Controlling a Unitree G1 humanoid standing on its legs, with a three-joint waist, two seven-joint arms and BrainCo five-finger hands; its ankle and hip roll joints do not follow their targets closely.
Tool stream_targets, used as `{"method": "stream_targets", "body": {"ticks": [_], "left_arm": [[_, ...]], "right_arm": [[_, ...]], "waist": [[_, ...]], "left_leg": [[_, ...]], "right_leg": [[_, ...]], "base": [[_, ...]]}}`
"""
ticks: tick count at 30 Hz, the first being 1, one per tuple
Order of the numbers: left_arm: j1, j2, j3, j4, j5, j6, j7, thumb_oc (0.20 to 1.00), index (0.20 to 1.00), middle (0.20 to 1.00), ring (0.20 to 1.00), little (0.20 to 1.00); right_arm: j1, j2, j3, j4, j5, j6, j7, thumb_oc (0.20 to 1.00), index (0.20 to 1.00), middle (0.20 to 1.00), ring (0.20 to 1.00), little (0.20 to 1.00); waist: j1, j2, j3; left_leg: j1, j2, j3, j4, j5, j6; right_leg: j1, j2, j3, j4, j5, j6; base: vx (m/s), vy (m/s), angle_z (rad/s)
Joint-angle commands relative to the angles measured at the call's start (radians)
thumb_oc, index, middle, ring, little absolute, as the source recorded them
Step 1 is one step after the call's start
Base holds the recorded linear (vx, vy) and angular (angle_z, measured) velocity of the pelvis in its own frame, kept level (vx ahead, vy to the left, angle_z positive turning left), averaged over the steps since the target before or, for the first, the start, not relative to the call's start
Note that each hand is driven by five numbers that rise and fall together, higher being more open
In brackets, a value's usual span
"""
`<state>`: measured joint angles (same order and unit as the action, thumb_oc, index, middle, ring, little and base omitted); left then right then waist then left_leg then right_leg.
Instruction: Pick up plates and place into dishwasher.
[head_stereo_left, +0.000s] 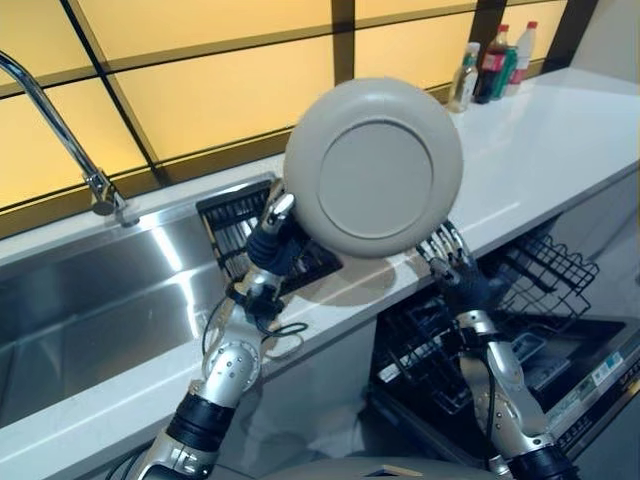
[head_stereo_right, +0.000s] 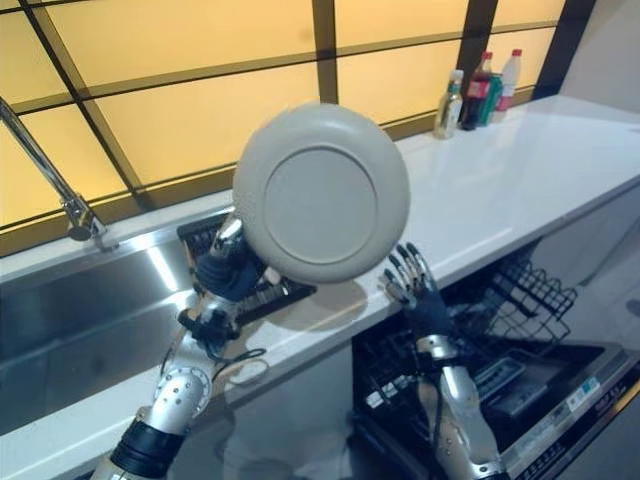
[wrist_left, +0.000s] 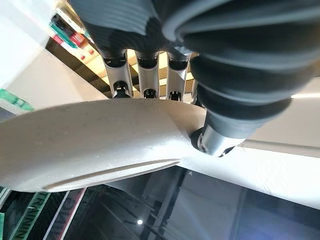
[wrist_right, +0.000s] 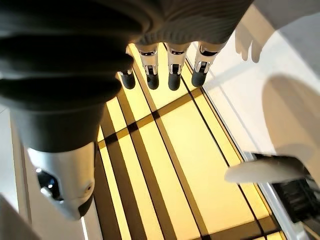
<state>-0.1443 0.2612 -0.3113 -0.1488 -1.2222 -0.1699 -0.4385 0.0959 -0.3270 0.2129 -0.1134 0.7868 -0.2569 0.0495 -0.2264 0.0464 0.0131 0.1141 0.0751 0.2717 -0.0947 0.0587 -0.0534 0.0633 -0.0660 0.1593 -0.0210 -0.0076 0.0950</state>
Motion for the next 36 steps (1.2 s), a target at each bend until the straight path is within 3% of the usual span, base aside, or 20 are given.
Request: {"method": "stream_targets", "body": {"ticks": [1,5,10,15,17,27,36], "left_arm": [[0.001,0.033,0.030,-0.041,0.055,-0.027,-0.024,0.200,0.200,0.200,0.200,0.200],[0.014,0.057,0.044,-0.022,0.161,-0.039,0.017,0.200,0.200,0.200,0.200,0.200],[0.019,0.049,0.052,0.013,0.130,-0.005,0.010,0.200,0.200,0.200,0.200,0.200],[0.022,0.040,0.030,0.024,0.150,-0.020,0.013,0.200,0.200,0.200,0.200,0.200],[0.027,0.039,0.023,0.031,0.146,-0.022,-0.001,0.200,0.200,0.200,0.200,0.200],[0.026,0.050,0.001,0.041,0.159,-0.042,-0.007,0.200,0.200,0.200,0.200,0.200],[0.024,0.058,0.015,0.057,0.178,-0.015,-0.003,0.200,0.200,0.200,0.200,0.200]], "right_arm": [[-0.089,0.032,-0.006,-0.094,0.082,-0.031,0.063,1.000,1.000,1.000,1.000,1.000],[-0.087,0.021,-0.015,-0.131,0.084,-0.046,0.063,1.000,1.000,1.000,1.000,1.000],[-0.096,0.012,-0.038,-0.161,0.127,-0.037,0.097,1.000,1.000,1.000,1.000,1.000],[-0.111,-0.005,-0.035,-0.199,0.182,0.055,0.145,1.000,1.000,1.000,1.000,1.000],[-0.112,-0.015,-0.030,-0.217,0.256,0.133,0.178,1.000,1.000,1.000,1.000,1.000],[-0.130,-0.021,0.017,-0.253,0.387,0.307,0.205,1.000,1.000,1.000,1.000,1.000],[-0.146,-0.030,-0.005,-0.275,0.402,0.264,0.242,1.000,1.000,1.000,1.000,1.000]], "waist": [[0.021,-0.028,0.007],[0.034,-0.032,0.004],[0.042,-0.038,-0.001],[0.049,-0.044,-0.001],[0.054,-0.049,-0.003],[0.069,-0.062,-0.008],[0.078,-0.068,-0.011]], "left_leg": [[0.007,-0.032,-0.065,0.007,-0.096,0.065],[0.002,-0.034,-0.079,0.007,-0.094,0.070],[-0.003,-0.037,-0.093,0.007,-0.094,0.071],[-0.007,-0.037,-0.101,0.007,-0.092,0.069],[-0.012,-0.038,-0.106,0.007,-0.090,0.068],[-0.019,-0.034,-0.114,0.009,-0.084,0.067],[-0.023,-0.033,-0.125,0.013,-0.082,0.064]], "right_leg": [[-0.071,-0.023,-0.042,0.018,0.052,0.059],[-0.074,-0.020,-0.050,0.025,0.048,0.053],[-0.071,-0.019,-0.051,0.021,0.049,0.051],[-0.070,-0.020,-0.053,0.016,0.054,0.050],[-0.072,-0.019,-0.055,0.017,0.053,0.049],[-0.069,-0.021,-0.073,0.016,0.052,0.045],[-0.065,-0.021,-0.080,0.015,0.053,0.043]], "base": [[0.04,-0.016,0.01],[0.04,-0.009,0.00],[0.04,-0.010,0.00],[0.00,0.000,0.00],[0.01,-0.015,0.00],[0.00,0.000,0.00],[0.01,-0.005,0.07]]}}
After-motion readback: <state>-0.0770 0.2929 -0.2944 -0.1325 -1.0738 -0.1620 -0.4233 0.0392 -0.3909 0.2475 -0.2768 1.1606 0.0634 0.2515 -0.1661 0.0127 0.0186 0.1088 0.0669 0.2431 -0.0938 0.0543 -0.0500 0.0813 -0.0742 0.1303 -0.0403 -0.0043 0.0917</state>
